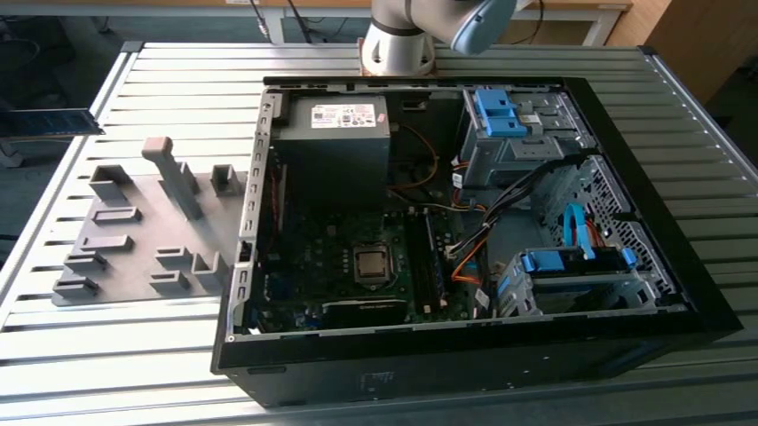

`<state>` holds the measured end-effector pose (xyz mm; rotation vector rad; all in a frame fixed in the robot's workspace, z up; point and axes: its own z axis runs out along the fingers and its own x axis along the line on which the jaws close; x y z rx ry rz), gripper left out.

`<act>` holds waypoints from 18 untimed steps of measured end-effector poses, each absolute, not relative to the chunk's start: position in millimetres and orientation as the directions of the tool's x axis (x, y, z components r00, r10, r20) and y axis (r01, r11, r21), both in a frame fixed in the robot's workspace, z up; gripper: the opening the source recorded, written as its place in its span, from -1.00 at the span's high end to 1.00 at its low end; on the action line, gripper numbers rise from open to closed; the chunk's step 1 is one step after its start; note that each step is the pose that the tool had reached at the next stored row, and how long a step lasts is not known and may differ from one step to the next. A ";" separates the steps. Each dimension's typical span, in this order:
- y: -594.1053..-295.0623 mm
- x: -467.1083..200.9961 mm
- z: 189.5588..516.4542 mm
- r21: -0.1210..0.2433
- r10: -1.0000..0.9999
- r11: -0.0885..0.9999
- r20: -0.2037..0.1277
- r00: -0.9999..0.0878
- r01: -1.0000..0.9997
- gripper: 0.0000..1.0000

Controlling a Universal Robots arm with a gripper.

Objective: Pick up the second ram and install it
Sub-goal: 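Pick up the second ram and move it above second insertion slot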

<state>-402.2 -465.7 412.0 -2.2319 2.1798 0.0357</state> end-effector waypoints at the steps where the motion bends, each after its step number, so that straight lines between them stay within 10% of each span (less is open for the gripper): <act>1: -465.7 -401.5 412.0 0.001 -0.999 -0.024 -0.031 0.024 -1.000 0.72; 18: -465.7 -389.3 412.1 0.001 -0.999 -0.024 -0.031 0.024 -1.000 0.72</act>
